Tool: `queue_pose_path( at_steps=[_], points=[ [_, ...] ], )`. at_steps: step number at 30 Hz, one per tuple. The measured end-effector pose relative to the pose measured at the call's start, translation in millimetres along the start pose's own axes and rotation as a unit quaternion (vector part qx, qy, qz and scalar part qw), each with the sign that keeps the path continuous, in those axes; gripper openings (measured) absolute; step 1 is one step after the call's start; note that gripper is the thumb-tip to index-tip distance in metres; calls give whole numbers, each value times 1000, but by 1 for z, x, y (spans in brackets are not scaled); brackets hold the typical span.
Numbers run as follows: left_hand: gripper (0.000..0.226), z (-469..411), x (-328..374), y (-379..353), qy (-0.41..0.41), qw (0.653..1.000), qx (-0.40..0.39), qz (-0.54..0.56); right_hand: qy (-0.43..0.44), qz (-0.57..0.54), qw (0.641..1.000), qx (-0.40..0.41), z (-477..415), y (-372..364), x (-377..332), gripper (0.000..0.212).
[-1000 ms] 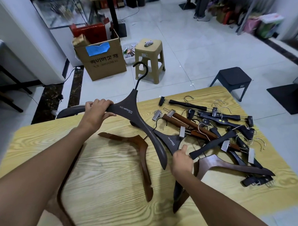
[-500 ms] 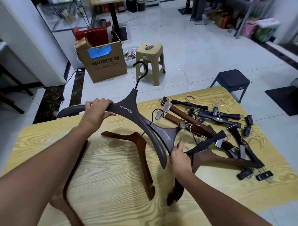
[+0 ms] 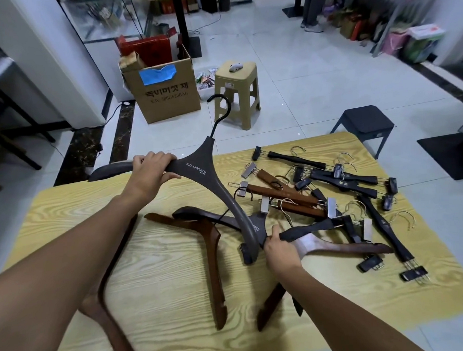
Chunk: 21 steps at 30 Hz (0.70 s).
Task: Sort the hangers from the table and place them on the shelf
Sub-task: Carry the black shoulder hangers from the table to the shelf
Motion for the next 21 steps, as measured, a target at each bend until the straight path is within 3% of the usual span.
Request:
queue_pose_path(
  at_steps=[8,13,17,21],
  points=[
    [37,-4,6,-5,-6,1000,-5,-5,-18,-89,995,-35,-8,8,-1,31],
    [36,-8,14,-7,-14,1000,-6,3,0,-84,995,-52,-8,11,1,29],
    [36,-12,20,-9,-17,1000,-7,1,12,11,999,41,-9,40,7,22],
    [37,-16,22,-12,-12,1000,-13,0,-12,-35,983,180,-25,81,46,24]
  ],
)
Point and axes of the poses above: each hand's wrist, its own z-axis away from the middle knuckle, its own y-axis out of the back of the hand, x = y × z, the point moved 7 cm from there along -z, towards the middle knuckle, and after that the axes turned 15 degrees about -x, right-handed, at the moved point
